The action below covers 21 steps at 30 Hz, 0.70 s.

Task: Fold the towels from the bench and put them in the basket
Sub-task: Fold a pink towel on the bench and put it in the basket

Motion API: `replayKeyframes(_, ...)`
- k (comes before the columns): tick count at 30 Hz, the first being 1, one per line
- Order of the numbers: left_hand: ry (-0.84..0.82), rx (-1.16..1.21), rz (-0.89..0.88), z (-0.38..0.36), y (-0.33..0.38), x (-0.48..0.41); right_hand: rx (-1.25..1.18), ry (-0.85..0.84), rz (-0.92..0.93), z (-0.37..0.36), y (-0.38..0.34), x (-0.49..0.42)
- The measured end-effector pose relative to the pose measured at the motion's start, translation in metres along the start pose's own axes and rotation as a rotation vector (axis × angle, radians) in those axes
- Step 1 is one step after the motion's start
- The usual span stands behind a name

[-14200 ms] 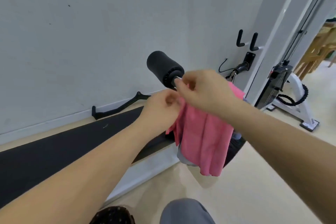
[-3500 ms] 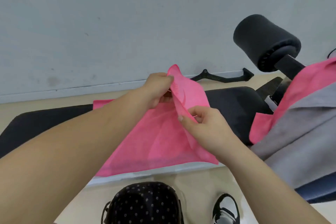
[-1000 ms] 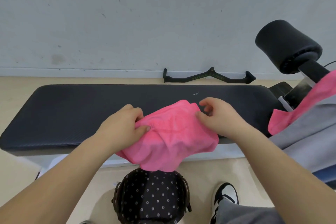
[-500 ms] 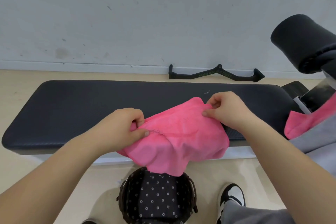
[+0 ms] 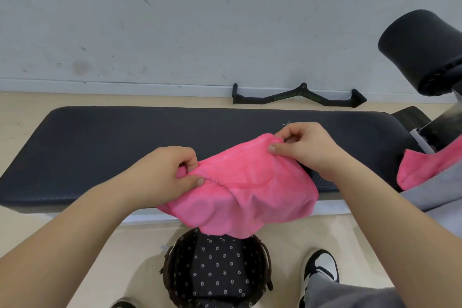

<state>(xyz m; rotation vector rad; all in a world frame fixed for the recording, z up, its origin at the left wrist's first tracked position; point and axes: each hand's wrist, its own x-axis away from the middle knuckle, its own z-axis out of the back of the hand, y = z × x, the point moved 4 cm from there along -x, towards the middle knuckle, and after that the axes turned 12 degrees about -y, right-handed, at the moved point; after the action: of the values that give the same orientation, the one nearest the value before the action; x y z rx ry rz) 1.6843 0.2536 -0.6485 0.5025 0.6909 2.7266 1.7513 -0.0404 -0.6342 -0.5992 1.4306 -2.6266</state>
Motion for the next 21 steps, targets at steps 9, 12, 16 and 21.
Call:
replayKeyframes(9, -0.049, -0.043, -0.021, -0.002, 0.002, 0.003, 0.103, -0.141, 0.033, -0.018, -0.012, -0.006)
replayKeyframes(12, -0.056, -0.031, -0.035, -0.003, 0.002, 0.008, 0.171, -0.033, 0.074, -0.018, -0.015, -0.004)
replayKeyframes(16, 0.011, -0.011, -0.038, -0.003, 0.002, 0.013, -0.019, 0.071, 0.042, -0.004, -0.008, 0.004)
replayKeyframes(21, 0.066, 0.006, -0.045, -0.003, 0.002, 0.015, -0.052, 0.120, 0.017, 0.003, 0.003, 0.019)
